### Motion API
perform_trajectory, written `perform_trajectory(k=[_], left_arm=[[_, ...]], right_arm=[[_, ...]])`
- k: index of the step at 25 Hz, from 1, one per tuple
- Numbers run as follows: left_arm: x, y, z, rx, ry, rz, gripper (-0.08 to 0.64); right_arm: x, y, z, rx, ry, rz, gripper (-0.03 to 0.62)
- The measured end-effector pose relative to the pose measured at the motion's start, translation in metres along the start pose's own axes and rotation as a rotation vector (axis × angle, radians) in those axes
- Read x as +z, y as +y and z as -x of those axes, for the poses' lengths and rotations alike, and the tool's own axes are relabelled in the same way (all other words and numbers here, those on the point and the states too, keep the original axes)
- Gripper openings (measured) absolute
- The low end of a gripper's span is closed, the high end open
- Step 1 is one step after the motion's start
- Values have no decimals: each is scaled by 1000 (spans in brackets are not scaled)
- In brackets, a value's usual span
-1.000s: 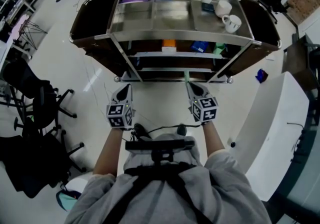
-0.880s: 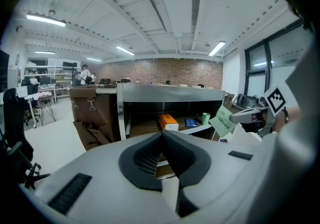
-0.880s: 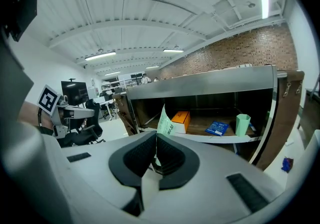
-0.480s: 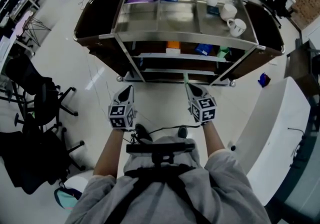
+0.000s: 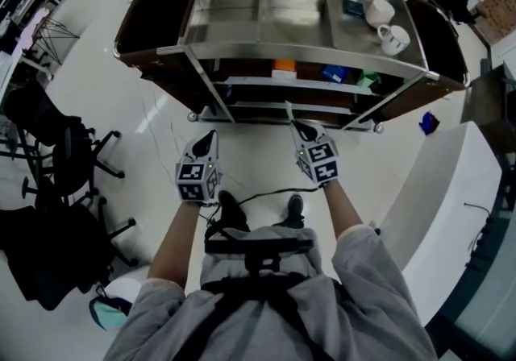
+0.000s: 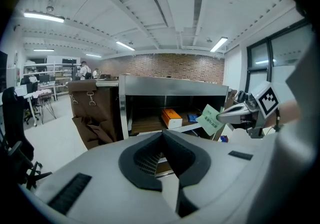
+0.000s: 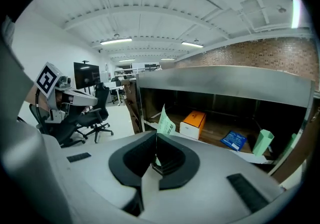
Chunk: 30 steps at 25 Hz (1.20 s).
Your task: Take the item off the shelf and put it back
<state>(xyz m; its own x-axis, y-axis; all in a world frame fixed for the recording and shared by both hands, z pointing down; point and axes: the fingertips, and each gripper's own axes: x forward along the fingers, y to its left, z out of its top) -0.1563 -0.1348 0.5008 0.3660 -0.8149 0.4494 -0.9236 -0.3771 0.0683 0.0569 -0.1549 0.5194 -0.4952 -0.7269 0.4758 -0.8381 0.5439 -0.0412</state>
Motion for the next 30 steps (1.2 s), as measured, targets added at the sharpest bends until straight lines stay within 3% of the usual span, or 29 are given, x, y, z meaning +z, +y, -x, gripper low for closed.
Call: perform_trajectory(k=[11, 20, 30], left_arm=[[-4, 24, -48, -17, 34, 15, 5], [-26, 58, -92, -11, 49, 64, 5], [-45, 80, -130, -13, 62, 76, 5]], right_arm=[[20, 12, -100, 26, 30, 180, 9], [28, 11, -184, -8, 65, 415, 9], [24, 3, -254, -73, 97, 546, 8]])
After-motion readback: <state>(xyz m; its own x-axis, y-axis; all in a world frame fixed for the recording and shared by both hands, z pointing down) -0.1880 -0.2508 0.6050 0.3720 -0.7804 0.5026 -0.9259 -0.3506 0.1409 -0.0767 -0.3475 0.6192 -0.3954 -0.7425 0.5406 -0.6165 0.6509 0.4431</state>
